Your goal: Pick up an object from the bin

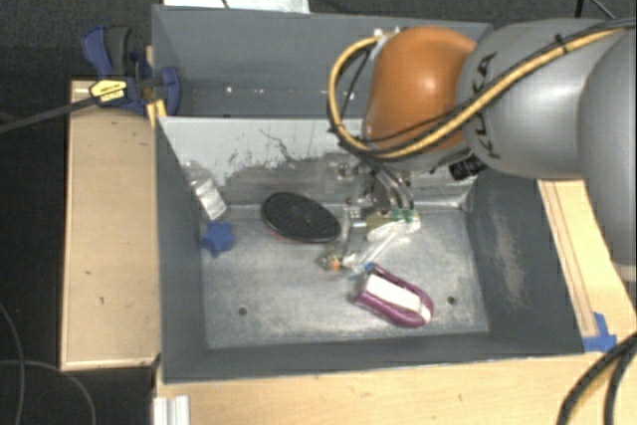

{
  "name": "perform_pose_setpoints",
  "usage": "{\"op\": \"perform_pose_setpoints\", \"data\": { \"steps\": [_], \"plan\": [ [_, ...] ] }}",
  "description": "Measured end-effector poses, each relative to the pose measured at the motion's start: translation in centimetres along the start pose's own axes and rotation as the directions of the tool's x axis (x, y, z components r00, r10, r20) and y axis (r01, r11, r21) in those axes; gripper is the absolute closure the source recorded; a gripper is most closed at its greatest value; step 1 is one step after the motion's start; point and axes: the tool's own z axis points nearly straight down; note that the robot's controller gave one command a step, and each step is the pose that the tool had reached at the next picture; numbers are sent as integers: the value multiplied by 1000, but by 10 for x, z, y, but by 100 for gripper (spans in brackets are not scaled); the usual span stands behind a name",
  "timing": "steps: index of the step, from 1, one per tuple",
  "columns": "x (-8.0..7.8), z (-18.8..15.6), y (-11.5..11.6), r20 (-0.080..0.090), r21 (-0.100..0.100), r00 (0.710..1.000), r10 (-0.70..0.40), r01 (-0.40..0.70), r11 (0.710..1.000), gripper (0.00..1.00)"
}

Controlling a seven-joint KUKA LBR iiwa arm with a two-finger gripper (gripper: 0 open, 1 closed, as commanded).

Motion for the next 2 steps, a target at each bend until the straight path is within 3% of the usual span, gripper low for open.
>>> {"op": "perform_pose_setpoints", "data": {
  "steps": [1, 2],
  "plan": [
    [12, 85, -5, -12, 1, 994, 105, -105, 995, 0],
    [10, 82, -5, -3, 0, 994, 105, -105, 994, 100]
  ]
}}
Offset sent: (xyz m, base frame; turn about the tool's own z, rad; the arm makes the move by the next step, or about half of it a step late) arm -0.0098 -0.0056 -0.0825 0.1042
